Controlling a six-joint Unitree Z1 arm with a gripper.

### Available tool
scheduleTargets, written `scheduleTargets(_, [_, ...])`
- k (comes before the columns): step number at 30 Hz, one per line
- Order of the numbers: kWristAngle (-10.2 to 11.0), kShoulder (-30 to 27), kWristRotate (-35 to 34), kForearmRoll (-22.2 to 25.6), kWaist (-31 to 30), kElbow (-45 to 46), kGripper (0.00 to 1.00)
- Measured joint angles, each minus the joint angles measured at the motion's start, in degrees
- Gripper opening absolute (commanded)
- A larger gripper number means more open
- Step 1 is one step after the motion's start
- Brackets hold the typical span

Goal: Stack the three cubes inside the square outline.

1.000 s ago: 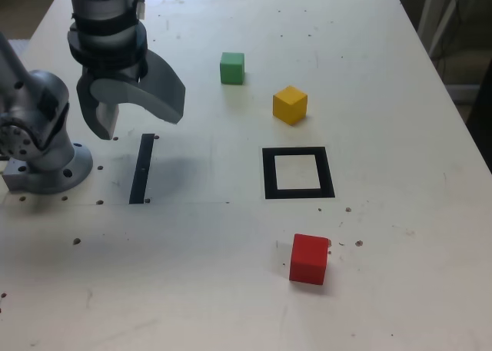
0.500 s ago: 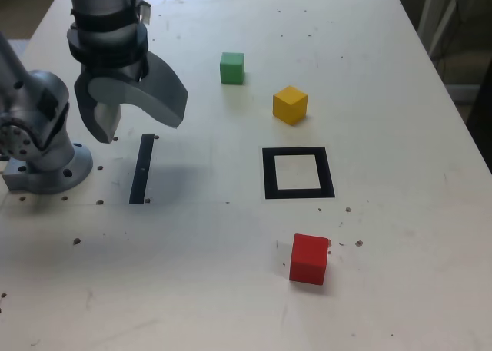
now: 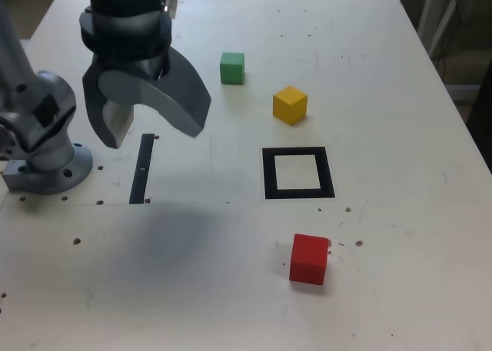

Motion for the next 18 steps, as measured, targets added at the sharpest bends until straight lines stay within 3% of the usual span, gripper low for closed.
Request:
scheduleTargets(3, [-0.07, 3.49, -1.22, 1.88, -4.98, -5.12, 1.00])
scheduleTargets(10, [-0.72, 10.74, -3.78, 3.76, -9.81, -17.17, 1.00])
scheduleTargets(14, [0.05, 18.85, -4.41, 9.71, -13.24, -26.20, 1.00])
scheduleTargets(18, [0.44, 25.07, -2.91, 11.42, -13.90, -33.00, 1.00])
